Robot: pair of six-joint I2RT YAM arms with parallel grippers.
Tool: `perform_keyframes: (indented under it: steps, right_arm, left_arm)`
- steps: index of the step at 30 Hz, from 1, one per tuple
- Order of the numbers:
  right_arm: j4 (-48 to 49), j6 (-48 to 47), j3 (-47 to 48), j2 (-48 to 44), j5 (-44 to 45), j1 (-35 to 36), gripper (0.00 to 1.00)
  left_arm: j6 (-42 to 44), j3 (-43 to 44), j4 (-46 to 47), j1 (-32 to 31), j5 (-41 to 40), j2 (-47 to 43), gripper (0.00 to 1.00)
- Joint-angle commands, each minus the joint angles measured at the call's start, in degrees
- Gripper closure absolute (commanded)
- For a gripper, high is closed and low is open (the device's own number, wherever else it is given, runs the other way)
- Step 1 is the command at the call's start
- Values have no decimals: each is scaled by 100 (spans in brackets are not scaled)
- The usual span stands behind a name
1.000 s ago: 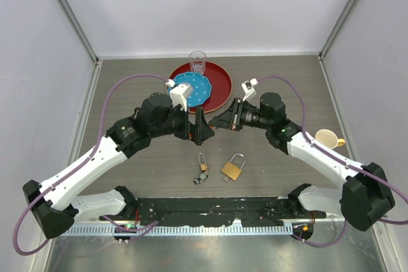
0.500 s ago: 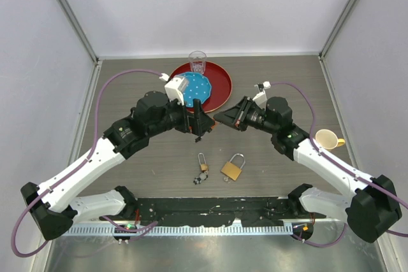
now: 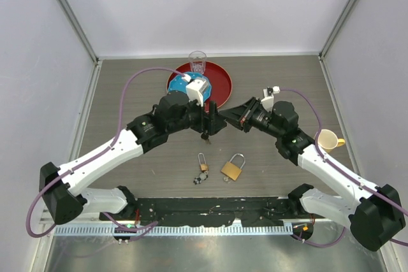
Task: Lock with the key
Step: Lock the lock.
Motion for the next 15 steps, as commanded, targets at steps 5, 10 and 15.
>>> perform_keyframes:
  steps: [5,10,15]
  right_arm:
    - [841,526,-27,-245,53,-165,98]
    - [885,543,8,-245,-35,-209,99]
    - [1035,631,-19,-254,-53,-217,99]
  left_arm:
    - [53,-50,553,-192,-32,-78,38]
    - [-8,-244,737,-192,-198,-157,46]
    - [-70,-419,1053,-192,-304,-157,70]
